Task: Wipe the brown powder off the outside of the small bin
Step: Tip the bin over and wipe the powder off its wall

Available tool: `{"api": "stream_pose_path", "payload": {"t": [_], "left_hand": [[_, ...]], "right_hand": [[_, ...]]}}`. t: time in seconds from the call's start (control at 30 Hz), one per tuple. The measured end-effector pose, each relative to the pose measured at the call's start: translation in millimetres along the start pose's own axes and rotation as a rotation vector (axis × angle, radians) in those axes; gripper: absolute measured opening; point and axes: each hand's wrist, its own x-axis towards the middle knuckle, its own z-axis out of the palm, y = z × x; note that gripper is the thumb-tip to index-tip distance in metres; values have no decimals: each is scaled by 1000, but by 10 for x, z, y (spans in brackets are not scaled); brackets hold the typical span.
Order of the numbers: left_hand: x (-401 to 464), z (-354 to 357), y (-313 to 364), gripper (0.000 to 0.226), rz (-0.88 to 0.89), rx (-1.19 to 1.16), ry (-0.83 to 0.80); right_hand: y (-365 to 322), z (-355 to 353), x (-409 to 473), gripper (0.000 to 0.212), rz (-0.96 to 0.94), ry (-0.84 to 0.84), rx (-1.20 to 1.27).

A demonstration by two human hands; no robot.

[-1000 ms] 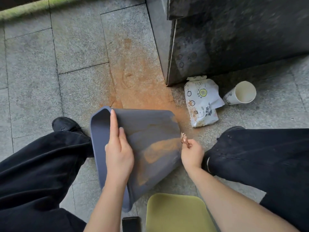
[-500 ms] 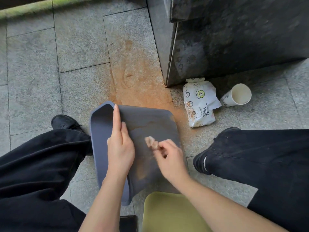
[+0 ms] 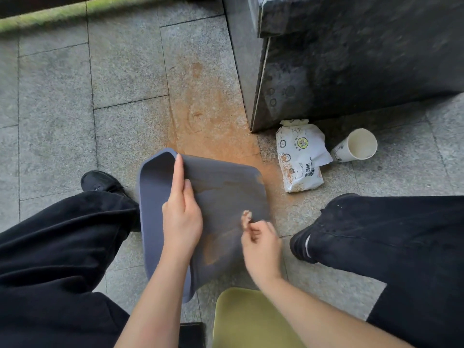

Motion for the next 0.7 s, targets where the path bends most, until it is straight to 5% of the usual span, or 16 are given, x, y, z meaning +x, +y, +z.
{"api": "stream_pose_path", "payload": {"t": [0.2, 0.33, 0.57, 0.7], "left_hand": [[9, -29, 5, 53, -7, 3, 13], [24, 4, -15, 53, -2, 12, -11], [12, -8, -2, 51, -35, -10, -32], [16, 10, 1, 51, -27, -2, -24]], "right_hand": [[-430, 11, -686, 8, -371, -302, 185], [-368, -17, -617, 10, -455, -331, 166], [419, -49, 348, 11, 278, 30, -42], [480, -16, 351, 7, 403, 79, -26]]}}
